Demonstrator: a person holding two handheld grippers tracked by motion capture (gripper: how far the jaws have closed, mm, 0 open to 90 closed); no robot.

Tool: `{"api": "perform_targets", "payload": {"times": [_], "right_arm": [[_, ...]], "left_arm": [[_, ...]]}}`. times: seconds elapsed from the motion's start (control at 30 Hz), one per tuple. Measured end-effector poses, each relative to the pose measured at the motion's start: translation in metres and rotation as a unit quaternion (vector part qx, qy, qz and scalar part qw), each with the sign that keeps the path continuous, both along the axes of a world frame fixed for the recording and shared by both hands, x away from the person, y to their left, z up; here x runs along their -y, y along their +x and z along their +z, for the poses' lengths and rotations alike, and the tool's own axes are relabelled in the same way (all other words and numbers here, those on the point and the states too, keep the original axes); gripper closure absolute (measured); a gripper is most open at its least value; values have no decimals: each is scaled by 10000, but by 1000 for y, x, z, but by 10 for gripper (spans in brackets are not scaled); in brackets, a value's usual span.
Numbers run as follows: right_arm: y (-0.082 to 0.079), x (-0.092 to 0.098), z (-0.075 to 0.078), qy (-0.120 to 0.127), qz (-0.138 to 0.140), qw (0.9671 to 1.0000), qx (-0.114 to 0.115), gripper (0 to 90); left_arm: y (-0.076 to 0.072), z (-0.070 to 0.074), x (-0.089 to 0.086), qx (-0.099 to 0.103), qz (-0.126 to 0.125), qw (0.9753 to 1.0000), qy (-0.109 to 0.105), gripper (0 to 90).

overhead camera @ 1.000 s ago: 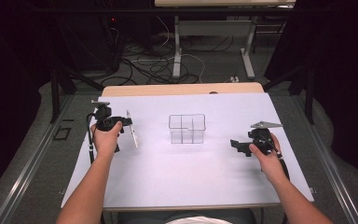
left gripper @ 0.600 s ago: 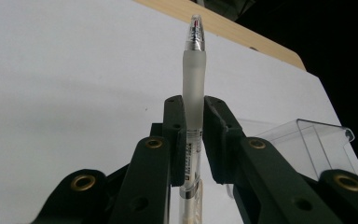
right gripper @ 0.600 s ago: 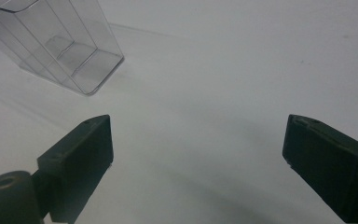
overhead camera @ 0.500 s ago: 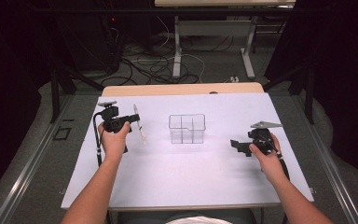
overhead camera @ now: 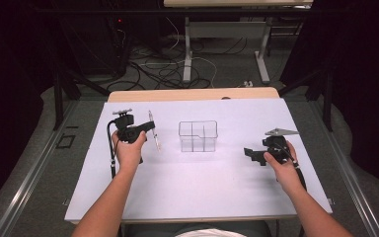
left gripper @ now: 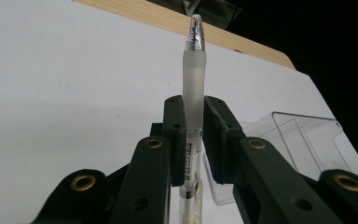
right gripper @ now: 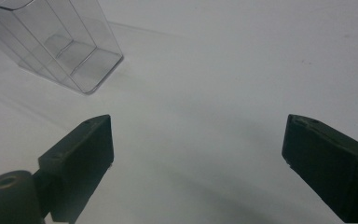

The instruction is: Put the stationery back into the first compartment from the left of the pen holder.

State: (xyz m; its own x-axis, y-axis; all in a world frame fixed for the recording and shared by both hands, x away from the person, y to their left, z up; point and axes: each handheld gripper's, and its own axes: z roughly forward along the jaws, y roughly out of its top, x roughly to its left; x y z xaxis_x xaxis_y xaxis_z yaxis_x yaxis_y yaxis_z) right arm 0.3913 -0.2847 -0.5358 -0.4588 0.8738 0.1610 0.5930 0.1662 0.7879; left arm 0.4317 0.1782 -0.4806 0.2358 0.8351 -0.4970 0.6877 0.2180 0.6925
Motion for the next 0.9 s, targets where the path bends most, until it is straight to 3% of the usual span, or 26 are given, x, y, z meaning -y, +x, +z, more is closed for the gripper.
{"api": "perform_targets", "payload": {"times": [0.2, 0.47, 0.7, 0.9], "right_arm": [[2, 0, -1, 14, -2, 10000, -42, 94], [5, 0, -2, 6, 41, 10000, -28, 98], [2, 0, 0, -30, 37, 10000, 4, 101], [1, 2, 0, -37, 20, 10000, 15, 101]], "left_arm": [[0, 11, 11, 193, -118, 9997, 82, 801], [1, 36, 25, 418, -207, 9989, -72, 801], [1, 61, 38, 710, -301, 9970, -23, 801], [1, 76, 47, 828, -465, 9955, -27, 801]]}}
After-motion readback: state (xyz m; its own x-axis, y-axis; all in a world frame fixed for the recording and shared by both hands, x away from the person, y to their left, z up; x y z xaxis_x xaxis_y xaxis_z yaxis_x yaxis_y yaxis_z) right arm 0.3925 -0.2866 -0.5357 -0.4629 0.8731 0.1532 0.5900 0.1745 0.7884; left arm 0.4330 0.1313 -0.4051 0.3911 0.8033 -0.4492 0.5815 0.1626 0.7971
